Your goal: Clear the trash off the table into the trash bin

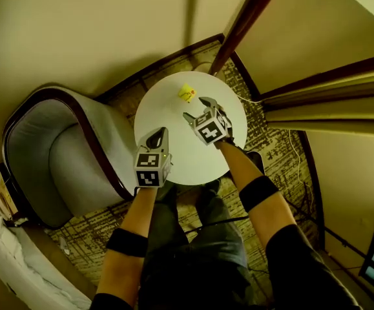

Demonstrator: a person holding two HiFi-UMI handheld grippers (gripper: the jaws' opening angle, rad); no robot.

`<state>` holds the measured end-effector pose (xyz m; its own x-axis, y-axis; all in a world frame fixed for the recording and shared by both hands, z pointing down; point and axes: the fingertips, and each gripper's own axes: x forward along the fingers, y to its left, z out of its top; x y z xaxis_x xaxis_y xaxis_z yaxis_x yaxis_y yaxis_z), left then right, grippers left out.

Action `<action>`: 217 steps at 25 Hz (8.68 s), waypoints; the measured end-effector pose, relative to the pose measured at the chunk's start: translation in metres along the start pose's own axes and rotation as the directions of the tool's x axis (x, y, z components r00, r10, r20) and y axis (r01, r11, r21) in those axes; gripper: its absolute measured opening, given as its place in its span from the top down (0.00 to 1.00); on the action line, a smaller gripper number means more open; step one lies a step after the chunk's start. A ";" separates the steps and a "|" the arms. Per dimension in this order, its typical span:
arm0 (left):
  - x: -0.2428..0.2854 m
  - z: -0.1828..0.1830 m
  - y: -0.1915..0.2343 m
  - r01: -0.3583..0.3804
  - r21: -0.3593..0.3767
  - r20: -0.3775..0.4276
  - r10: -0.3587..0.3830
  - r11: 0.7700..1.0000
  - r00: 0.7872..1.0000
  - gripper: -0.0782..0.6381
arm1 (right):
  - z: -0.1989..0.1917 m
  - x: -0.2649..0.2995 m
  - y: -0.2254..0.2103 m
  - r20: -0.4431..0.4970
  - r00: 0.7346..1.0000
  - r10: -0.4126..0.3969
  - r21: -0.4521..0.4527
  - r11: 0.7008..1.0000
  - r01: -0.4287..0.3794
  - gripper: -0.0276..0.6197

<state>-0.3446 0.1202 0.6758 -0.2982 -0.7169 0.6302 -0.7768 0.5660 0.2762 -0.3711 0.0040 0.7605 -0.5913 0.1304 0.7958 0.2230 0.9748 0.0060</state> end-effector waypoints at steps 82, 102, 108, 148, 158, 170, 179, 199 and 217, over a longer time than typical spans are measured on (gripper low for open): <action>-0.078 0.038 -0.244 0.103 0.164 0.083 -0.118 0.981 0.990 0.89 | -0.100 -0.354 -0.026 0.277 0.949 -0.149 0.251 0.965 0.078 0.89; -0.007 -0.061 -0.451 0.570 0.400 -0.309 -0.480 0.718 0.821 0.89 | -0.371 -0.408 -0.036 -0.023 0.874 -0.486 0.726 0.593 0.349 0.89; 0.024 -0.127 -0.468 0.633 0.409 -0.405 -0.492 0.657 0.771 0.89 | -0.427 -0.373 -0.036 -0.055 0.864 -0.501 0.777 0.521 0.352 0.89; 0.275 -0.378 -0.413 0.639 0.327 -0.522 -0.430 0.696 0.737 0.89 | -0.674 -0.055 -0.067 -0.283 0.890 -0.357 0.753 0.492 0.437 0.48; 0.196 -0.319 -0.424 0.639 0.313 -0.517 -0.438 0.703 0.735 0.89 | -0.609 -0.135 -0.059 -0.263 0.896 -0.358 0.746 0.513 0.424 0.44; 0.027 -0.106 -0.410 0.555 0.411 -0.327 -0.452 0.723 0.830 0.89 | -0.402 -0.335 -0.047 -0.089 0.885 -0.457 0.700 0.603 0.383 0.90; -0.112 0.018 -0.311 0.320 0.379 -0.049 -0.327 0.868 0.944 0.89 | -0.202 -0.390 -0.001 0.172 0.898 -0.406 0.570 0.784 0.245 0.95; -0.208 0.054 -0.142 -0.007 0.149 0.189 -0.021 0.989 0.982 0.89 | -0.039 -0.373 0.065 0.344 0.921 -0.185 0.330 0.942 0.066 0.95; -0.216 0.041 -0.136 0.024 0.181 0.150 -0.051 0.983 0.987 0.89 | -0.046 -0.381 0.074 0.321 0.923 -0.214 0.317 0.942 0.109 0.95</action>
<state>-0.1973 0.1809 0.4724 -0.3380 -0.7981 0.4988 -0.8712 0.4658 0.1551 -0.0939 0.0178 0.4852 -0.8420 -0.0307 0.5386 -0.0998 0.9900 -0.0996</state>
